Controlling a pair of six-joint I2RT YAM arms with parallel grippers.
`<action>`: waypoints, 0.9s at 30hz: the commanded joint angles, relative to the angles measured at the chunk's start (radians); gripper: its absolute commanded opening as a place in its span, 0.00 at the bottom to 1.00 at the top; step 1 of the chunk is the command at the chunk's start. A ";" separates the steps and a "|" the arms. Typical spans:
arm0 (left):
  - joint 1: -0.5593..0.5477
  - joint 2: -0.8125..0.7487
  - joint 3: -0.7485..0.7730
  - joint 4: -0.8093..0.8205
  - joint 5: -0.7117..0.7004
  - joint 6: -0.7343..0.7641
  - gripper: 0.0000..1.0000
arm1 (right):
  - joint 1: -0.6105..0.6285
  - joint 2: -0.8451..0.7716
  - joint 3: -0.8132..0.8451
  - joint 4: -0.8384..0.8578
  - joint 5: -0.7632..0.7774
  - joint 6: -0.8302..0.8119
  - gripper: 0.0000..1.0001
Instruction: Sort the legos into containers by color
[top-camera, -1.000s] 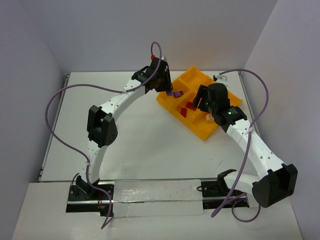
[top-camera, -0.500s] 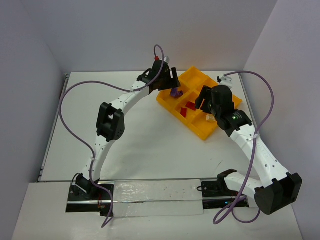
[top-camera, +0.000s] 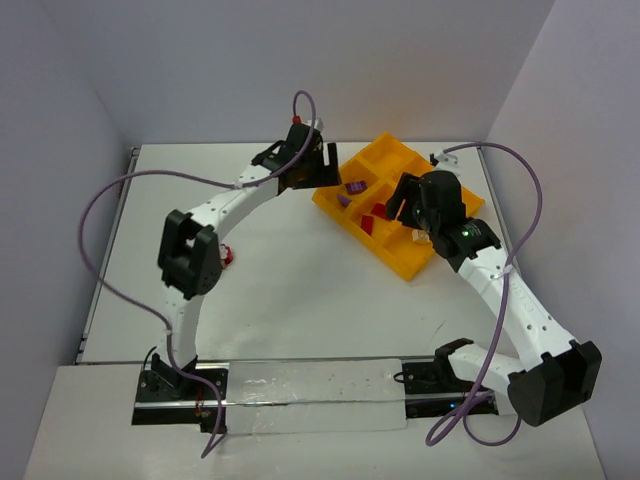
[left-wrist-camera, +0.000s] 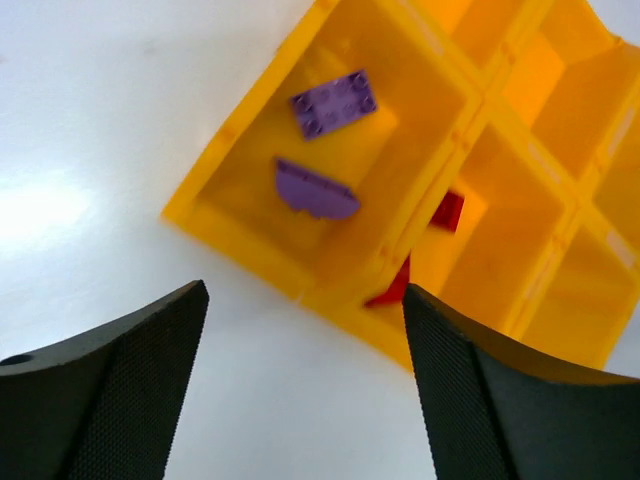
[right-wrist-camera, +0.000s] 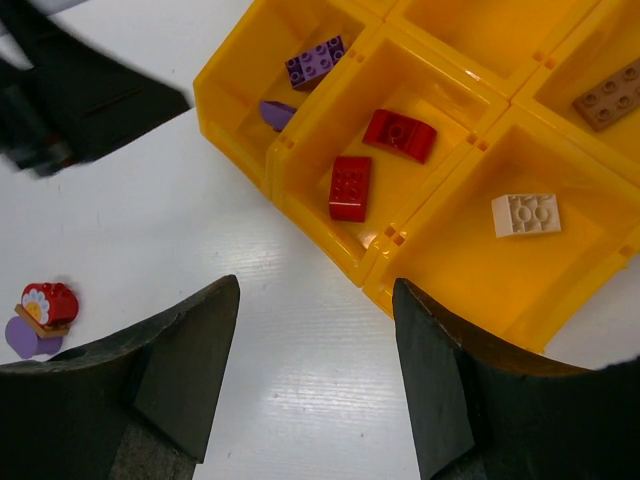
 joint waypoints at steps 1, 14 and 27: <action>0.027 -0.320 -0.264 -0.043 -0.146 0.047 0.83 | 0.004 0.039 -0.015 0.045 -0.037 0.010 0.70; 0.263 -0.786 -0.902 -0.169 -0.310 -0.181 0.84 | 0.023 0.136 0.010 0.083 -0.104 0.001 0.70; 0.465 -0.854 -1.083 -0.165 -0.256 -0.343 0.93 | 0.040 0.199 0.043 0.091 -0.157 -0.001 0.70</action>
